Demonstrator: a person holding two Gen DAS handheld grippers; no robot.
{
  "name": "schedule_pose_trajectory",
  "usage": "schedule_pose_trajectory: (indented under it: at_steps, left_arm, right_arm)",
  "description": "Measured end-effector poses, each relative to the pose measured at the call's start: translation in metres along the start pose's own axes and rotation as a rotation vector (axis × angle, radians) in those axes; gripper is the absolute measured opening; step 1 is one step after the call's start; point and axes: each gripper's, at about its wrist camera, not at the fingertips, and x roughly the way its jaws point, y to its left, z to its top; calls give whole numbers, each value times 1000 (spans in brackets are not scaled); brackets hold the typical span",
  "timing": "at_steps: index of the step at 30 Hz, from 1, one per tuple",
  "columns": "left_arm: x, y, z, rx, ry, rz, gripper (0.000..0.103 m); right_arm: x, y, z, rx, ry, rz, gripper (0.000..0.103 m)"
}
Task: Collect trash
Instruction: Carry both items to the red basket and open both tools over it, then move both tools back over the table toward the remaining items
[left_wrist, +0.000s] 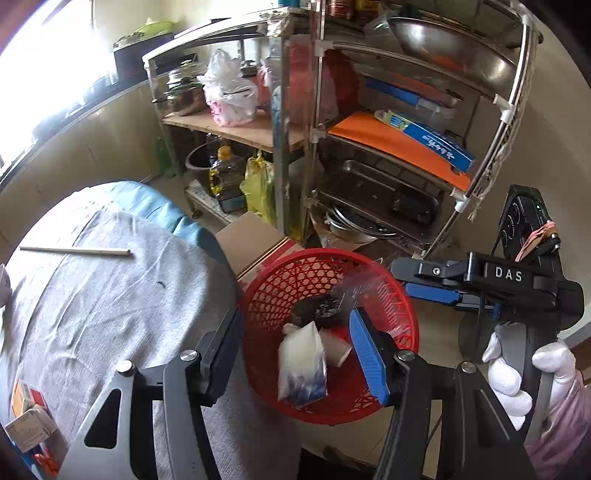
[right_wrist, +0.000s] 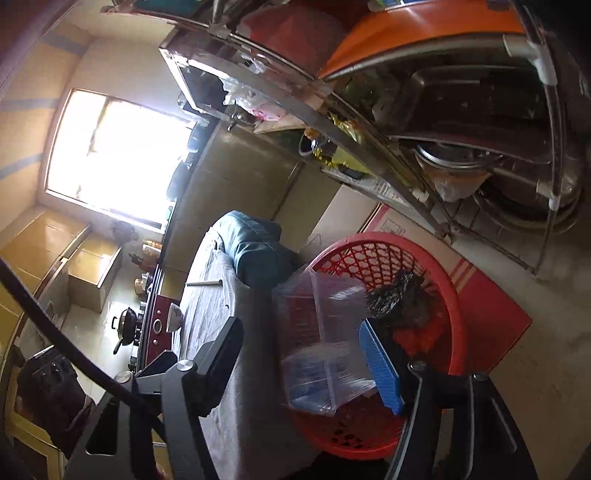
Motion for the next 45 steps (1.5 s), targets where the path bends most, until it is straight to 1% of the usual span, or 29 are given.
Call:
schedule_pose_trajectory:
  at_steps: [4, 7, 12, 16, 20, 26, 29, 32, 35, 39, 43, 45]
  left_arm:
    - [-11, 14, -12, -23, 0, 25, 61]
    - [-23, 26, -28, -42, 5, 62, 61]
    - [-55, 53, -69, -107, 2, 119, 61]
    - [-83, 83, -114, -215, -9, 195, 67]
    - [-114, 121, -164, -332, -15, 296, 67]
    - [-156, 170, -232, -470, -17, 444, 68]
    - [-174, 189, -261, -528, -24, 507, 68]
    - [-190, 205, -288, -582, -38, 553, 68]
    - [-199, 220, -307, -635, -53, 576, 68]
    - [-204, 236, -321, -691, -68, 588, 69]
    - [-208, 246, -334, -734, -81, 573, 69]
    - [-207, 253, -336, -756, -82, 547, 69]
  right_arm:
    - [1, 7, -2, -29, 2, -3, 69]
    - [1, 11, -3, -37, -2, 10, 69]
    - [5, 28, -11, -77, 7, 48, 69]
    - [16, 54, -21, -142, 43, 68, 69]
    - [33, 87, -35, -211, 90, 84, 69]
    - [67, 133, -69, -300, 185, 103, 69]
    - [84, 156, -89, -351, 236, 109, 69]
    - [99, 179, -108, -404, 286, 115, 69]
    - [110, 203, -127, -460, 325, 117, 69]
    - [128, 235, -148, -520, 375, 133, 69]
    - [153, 275, -170, -592, 418, 146, 69]
    - [168, 291, -181, -617, 445, 148, 69]
